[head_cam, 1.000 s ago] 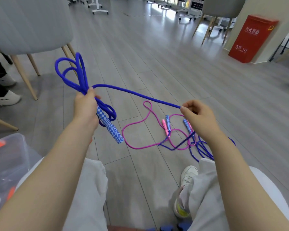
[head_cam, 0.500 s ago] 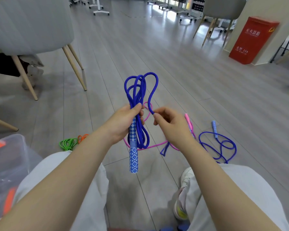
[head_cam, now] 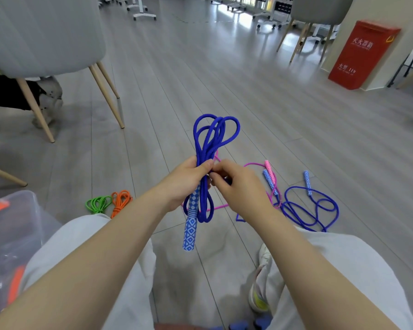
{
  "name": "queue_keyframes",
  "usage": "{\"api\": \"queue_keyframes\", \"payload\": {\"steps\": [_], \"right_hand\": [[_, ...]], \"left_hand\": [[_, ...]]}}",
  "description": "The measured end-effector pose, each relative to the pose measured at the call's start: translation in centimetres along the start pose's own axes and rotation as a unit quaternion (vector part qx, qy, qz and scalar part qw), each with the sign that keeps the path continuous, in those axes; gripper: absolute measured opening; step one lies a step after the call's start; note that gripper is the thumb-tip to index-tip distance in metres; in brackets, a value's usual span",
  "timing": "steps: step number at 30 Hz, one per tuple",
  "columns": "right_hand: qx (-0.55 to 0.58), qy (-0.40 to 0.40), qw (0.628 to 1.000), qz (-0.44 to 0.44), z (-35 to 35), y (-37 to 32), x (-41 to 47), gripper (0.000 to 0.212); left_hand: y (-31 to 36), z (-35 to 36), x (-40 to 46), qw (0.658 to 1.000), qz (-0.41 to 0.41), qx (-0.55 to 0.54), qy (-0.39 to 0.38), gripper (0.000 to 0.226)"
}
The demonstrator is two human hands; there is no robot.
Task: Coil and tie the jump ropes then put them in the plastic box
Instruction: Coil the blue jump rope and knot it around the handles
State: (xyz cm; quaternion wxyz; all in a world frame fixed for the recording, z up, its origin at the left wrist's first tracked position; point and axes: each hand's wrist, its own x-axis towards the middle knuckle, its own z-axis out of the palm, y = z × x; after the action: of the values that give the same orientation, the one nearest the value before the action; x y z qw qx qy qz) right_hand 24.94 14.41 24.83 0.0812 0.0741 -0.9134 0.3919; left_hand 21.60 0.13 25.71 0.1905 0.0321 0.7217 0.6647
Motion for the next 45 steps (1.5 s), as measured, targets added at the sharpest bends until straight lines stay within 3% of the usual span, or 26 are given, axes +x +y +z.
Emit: {"api": "queue_keyframes", "payload": {"steps": [5, 9, 15, 19, 23, 27, 32, 37, 41, 45], "right_hand": [[0.011, -0.022, 0.999, 0.034, 0.2, -0.1, 0.1, 0.013], [0.002, -0.016, 0.998, 0.062, -1.2, 0.5, 0.8, 0.014], [-0.009, -0.017, 0.995, 0.095, -3.9, 2.0, 0.9, 0.018], [-0.018, -0.014, 0.992, 0.127, -5.8, 3.0, 0.7, 0.020], [-0.018, 0.022, 0.989, 0.142, -7.3, 3.5, 0.5, 0.015], [-0.049, 0.033, 0.990, 0.130, -6.6, 3.3, 0.5, 0.010], [-0.045, 0.025, 0.996, 0.074, -4.4, 2.3, 0.5, 0.012], [-0.008, -0.005, 1.000, 0.023, -2.9, 0.8, 0.6, 0.015], [0.060, -0.032, 0.996, 0.048, -2.2, -0.3, 0.6, 0.018], [0.186, -0.023, 0.978, 0.090, -1.9, -0.7, 0.5, 0.019]], "left_hand": [[0.1, -0.2, 0.4, 1.000, 0.001, 0.002, 0.028, 0.019], [1.1, -0.8, 1.1, 0.984, 0.017, -0.159, 0.075, 0.023], [2.0, -5.3, 2.6, 0.900, 0.004, -0.416, 0.130, 0.033], [2.2, -8.8, 2.7, 0.854, 0.029, -0.480, 0.201, 0.034], [2.0, -11.4, 2.6, 0.857, 0.050, -0.414, 0.303, 0.035], [2.1, -9.3, 2.3, 0.917, 0.066, -0.258, 0.297, 0.034], [1.5, -4.8, 1.7, 0.981, 0.057, -0.039, 0.182, 0.014], [1.3, -1.9, 0.5, 0.993, 0.048, 0.095, 0.055, 0.018], [0.9, -0.7, 0.0, 0.994, 0.052, 0.094, -0.026, 0.014], [1.2, 0.0, -0.5, 0.994, 0.041, 0.078, -0.057, 0.013]]}}
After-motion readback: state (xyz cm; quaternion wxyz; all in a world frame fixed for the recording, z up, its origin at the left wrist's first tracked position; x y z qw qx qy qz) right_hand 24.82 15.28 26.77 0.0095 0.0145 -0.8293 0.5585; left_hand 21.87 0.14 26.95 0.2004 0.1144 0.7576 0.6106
